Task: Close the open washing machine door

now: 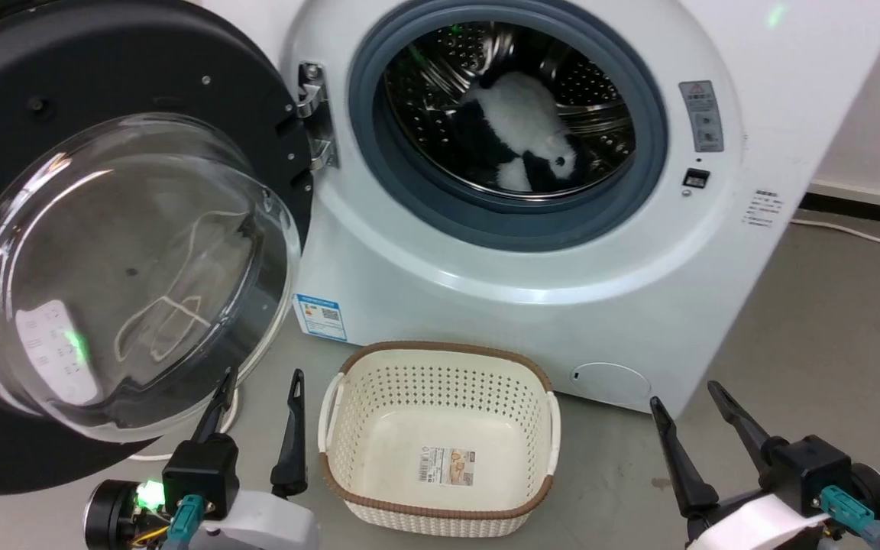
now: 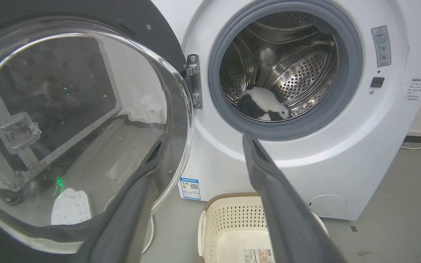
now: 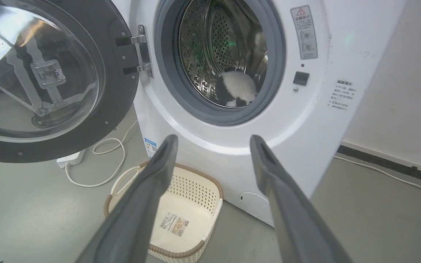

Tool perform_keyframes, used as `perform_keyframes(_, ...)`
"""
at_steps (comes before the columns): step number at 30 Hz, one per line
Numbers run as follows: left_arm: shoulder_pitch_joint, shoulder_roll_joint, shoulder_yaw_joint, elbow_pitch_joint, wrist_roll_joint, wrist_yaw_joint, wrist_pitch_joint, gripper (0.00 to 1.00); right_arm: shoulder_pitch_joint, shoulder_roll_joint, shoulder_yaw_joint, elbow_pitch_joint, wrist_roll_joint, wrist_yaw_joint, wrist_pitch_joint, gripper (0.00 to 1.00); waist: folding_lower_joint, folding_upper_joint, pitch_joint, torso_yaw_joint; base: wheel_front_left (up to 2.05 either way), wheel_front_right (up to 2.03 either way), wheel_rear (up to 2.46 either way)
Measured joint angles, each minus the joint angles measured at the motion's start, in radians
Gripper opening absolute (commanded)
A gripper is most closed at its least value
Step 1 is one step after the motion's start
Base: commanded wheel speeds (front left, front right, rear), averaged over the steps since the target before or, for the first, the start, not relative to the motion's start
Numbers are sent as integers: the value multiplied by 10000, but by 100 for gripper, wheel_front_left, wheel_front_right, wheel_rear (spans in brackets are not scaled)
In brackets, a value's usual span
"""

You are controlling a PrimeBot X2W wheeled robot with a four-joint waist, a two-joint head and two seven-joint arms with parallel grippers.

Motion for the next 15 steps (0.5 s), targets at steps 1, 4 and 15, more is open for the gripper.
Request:
perform_keyframes(1, 9, 0, -19, -65, 0, 54, -46, 100, -48, -21, 65, 50, 21, 0, -59, 100, 0, 1, 2, 83, 0, 0, 0)
perform_keyframes(4, 53, 2, -25, -146, -2, 81, -117, 100, -99, -48, 174, 117, 90, 0, -127, 100, 0, 0, -2, 206, 0, 0, 0)
perform_keyframes(15, 200, 4, -59, -318, -4, 232, -309, 100, -116, -127, 422, 257, 196, 0, -316, 100, 0, 0, -14, 651, 0, 0, 0)
